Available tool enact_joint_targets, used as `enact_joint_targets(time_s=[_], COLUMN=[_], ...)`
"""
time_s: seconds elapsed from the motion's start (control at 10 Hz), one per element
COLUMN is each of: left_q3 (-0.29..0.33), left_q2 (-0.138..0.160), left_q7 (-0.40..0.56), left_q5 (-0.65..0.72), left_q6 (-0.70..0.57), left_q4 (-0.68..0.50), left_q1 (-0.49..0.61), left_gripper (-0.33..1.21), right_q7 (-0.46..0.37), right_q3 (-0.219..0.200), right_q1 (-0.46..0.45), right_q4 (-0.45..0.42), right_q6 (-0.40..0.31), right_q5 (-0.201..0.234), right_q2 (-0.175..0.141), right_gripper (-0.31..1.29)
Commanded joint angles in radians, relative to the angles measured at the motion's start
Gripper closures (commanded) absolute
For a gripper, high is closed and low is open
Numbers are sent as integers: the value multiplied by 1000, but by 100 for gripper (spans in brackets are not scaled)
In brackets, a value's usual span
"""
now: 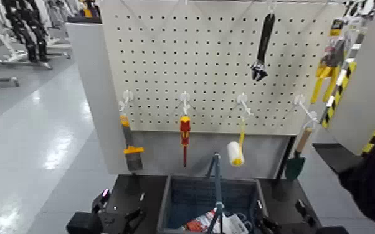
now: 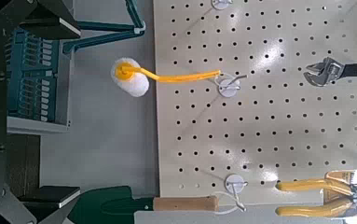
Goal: Put the yellow roller into the crate.
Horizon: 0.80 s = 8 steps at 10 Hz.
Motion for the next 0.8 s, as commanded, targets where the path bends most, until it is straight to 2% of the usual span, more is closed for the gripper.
enact_joint_targets(time_s=[0.1, 0.5, 0.8], left_q3=[0, -2, -2], left_q2=[2, 3, 3], left_q7=[0, 0, 0], left_q5=[0, -2, 0], left_q6=[-7, -9, -9], left_q4=[-1, -1, -1], left_q1=[2, 2, 2], left_gripper=[22, 22, 22], right_q7=[0, 2, 78], right_q3=[2, -1, -40], right_q1=[0, -2, -37], right_q4=[0, 6, 6], right_q6=[0, 0, 40], right_q5=[-2, -5, -11], right_q2=[0, 1, 0], right_gripper=[13, 13, 13])
